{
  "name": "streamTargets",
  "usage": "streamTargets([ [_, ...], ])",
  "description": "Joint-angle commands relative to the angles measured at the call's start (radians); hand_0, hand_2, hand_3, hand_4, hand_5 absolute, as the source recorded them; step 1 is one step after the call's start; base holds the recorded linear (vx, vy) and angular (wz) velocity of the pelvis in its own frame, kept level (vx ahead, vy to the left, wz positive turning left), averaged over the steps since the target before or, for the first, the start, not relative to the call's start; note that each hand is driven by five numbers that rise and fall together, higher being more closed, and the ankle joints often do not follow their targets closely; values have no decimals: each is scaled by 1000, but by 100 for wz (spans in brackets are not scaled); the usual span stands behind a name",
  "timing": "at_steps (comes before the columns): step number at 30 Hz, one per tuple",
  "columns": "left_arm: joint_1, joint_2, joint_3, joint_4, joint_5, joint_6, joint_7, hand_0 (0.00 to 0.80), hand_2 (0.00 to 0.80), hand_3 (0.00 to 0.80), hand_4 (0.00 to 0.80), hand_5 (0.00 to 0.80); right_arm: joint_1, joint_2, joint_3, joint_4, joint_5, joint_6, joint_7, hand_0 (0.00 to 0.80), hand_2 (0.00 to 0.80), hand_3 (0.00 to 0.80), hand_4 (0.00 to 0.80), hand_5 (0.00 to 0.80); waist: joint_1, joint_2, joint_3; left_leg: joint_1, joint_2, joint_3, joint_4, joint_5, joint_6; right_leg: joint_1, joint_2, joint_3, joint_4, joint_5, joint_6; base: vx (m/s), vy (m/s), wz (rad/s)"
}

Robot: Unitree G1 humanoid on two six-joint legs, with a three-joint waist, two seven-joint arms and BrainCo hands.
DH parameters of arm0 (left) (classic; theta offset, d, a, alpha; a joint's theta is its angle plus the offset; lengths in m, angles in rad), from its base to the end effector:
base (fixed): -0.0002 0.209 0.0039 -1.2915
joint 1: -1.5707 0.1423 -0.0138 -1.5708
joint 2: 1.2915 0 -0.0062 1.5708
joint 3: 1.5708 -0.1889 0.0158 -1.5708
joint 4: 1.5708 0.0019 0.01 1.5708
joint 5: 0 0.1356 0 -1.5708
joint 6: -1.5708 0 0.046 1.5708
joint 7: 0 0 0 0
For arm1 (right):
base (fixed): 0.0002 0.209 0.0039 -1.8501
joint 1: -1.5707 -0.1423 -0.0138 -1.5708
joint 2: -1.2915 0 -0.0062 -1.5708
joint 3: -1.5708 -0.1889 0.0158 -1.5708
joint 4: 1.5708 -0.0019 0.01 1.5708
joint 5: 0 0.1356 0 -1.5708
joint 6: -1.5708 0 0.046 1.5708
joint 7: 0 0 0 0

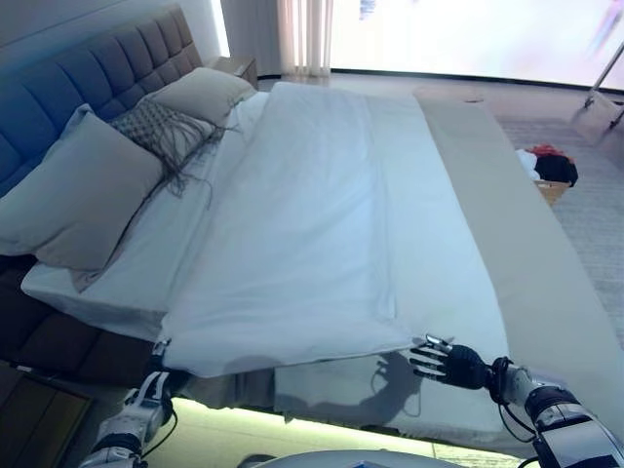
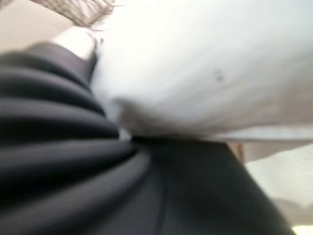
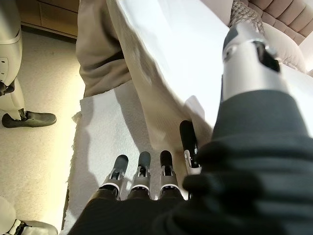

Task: Make the bed neatly

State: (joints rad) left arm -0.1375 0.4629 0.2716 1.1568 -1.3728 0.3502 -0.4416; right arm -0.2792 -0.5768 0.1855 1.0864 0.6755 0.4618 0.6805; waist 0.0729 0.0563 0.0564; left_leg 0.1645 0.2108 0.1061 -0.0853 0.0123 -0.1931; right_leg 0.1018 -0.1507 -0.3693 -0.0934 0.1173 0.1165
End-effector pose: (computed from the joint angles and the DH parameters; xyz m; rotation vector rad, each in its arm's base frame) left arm 0.1296 0.3086 -0.0659 -1.2852 0.4379 0.4559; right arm 0.1724 -0.3108 -0.0422 0.4946 1.0511 0.1843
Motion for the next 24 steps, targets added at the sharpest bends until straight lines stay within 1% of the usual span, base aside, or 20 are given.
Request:
streamTargets([
  [1,3,225,140,69,-31,-43,-64,800,800,800,800,800,-80,-2,-13,116,24,-59,-40,0,0,0,0,0,85,-53,4,-36,-86,-1,-2,1,78,93,-75,-30,14,-87,56,-79,113,7],
  [5,2,246,163,64,-28,-18,-51,800,800,800,800,800,-90,-17,-53,165,64,-70,-156,0,0,0,0,0,99,-45,11,-34,-114,-3,7,-16,96,93,-102,-32,14,-77,72,-107,181,3],
  [8,8,238,170,67,-1,-4,-48,800,800,800,800,800,-93,-47,-110,209,52,-67,-210,0,0,0,0,0,105,-35,25,-39,-149,-6,20,-37,117,83,-143,-32,19,-44,81,-126,220,6],
  [9,9,239,172,66,5,1,-37,800,800,800,800,800,-94,-61,-132,227,38,-65,-222,0,0,0,0,0,108,-31,31,-38,-167,-11,19,-42,126,76,-164,-37,22,-21,85,-130,218,4],
  [10,8,242,173,67,8,5,-32,800,800,800,800,800,-96,-69,-141,236,32,-62,-228,0,0,0,0,0,111,-29,34,-37,-178,-13,17,-44,130,70,-176,-40,28,-7,88,-150,231,3],
  [11,5,254,181,72,11,13,-27,800,800,800,800,800,-99,-79,-149,246,27,-57,-237,0,0,0,0,0,111,-26,39,-34,-191,-11,14,-46,137,55,-191,-47,61,12,91,-146,220,2],
  [12,4,266,189,77,14,19,-26,800,800,800,800,800,-102,-85,-155,252,28,-51,-245,0,0,0,0,0,110,-23,47,-28,-200,-3,15,-52,147,39,-202,-47,141,8,92,-147,205,3],
  [13,3,271,193,78,16,22,-28,800,800,800,800,800,-104,-88,-157,254,30,-48,-251,0,0,0,0,0,111,-23,51,-28,-205,3,18,-54,151,24,-210,-42,185,-1,91,-173,216,2],
  [14,0,279,188,77,22,24,-39,800,800,800,800,800,-102,-96,-160,261,58,-44,-264,0,0,0,0,0,103,-18,58,-42,-213,-2,34,-48,169,7,-177,-14,310,-39,74,-162,165,4],
  [15,-2,278,185,73,27,19,-42,800,800,800,800,800,-90,-100,-164,261,71,-48,-267,0,0,0,0,0,99,-19,60,-55,-222,-10,42,-44,177,-7,-143,12,374,-72,63,-173,140,6],
  [16,-2,272,179,65,25,5,-39,800,800,800,800,800,-75,-107,-172,258,73,-49,-263,0,0,0,0,0,93,-24,60,-68,-233,-18,47,-39,185,-16,-95,35,419,-102,55,-128,34,2],
  [18,-4,257,160,47,10,-22,-27,800,800,800,800,800,-53,-122,-188,260,61,-49,-242,0,0,0,0,0,79,-41,59,-90,-259,-33,49,-31,191,-19,1,79,426,-145,46,-93,-28,5],
  [19,-8,252,152,40,8,-31,-18,800,800,800,800,800,-47,-131,-197,268,51,-49,-228,0,0,0,0,0,73,-51,59,-105,-274,-45,53,-27,190,-11,48,102,396,-165,36,-61,-66,23],
  [20,-13,249,147,34,7,-37,-8,800,800,800,800,800,-45,-141,-205,275,46,-49,-216,0,0,0,0,0,72,-60,58,-130,-287,-56,61,-16,185,2,86,115,335,-184,17,-62,-82,35],
  [21,-14,250,148,33,7,-38,-4,800,800,800,800,800,-51,-147,-208,280,42,-47,-213,0,0,0,0,0,82,-63,56,-152,-288,-55,68,-8,174,21,91,94,273,-200,1,-81,-100,49],
  [22,-15,254,155,32,5,-34,-2,800,800,800,800,800,-57,-151,-209,282,35,-44,-215,0,0,0,0,0,89,-62,57,-172,-282,-51,70,3,163,41,99,85,229,-223,-13,-72,-106,35],
  [23,-15,256,161,32,11,-25,-5,800,800,800,800,800,-56,-153,-211,283,29,-42,-217,0,0,0,0,0,92,-61,59,-189,-276,-45,66,17,154,56,112,89,195,-238,-24,-77,-100,17],
  [24,-9,254,167,27,23,-20,-9,800,800,800,800,800,-48,-156,-217,283,21,-45,-217,0,0,0,0,0,93,-60,63,-204,-266,-24,60,35,143,64,121,79,167,-241,-31,-105,-77,-18],
])
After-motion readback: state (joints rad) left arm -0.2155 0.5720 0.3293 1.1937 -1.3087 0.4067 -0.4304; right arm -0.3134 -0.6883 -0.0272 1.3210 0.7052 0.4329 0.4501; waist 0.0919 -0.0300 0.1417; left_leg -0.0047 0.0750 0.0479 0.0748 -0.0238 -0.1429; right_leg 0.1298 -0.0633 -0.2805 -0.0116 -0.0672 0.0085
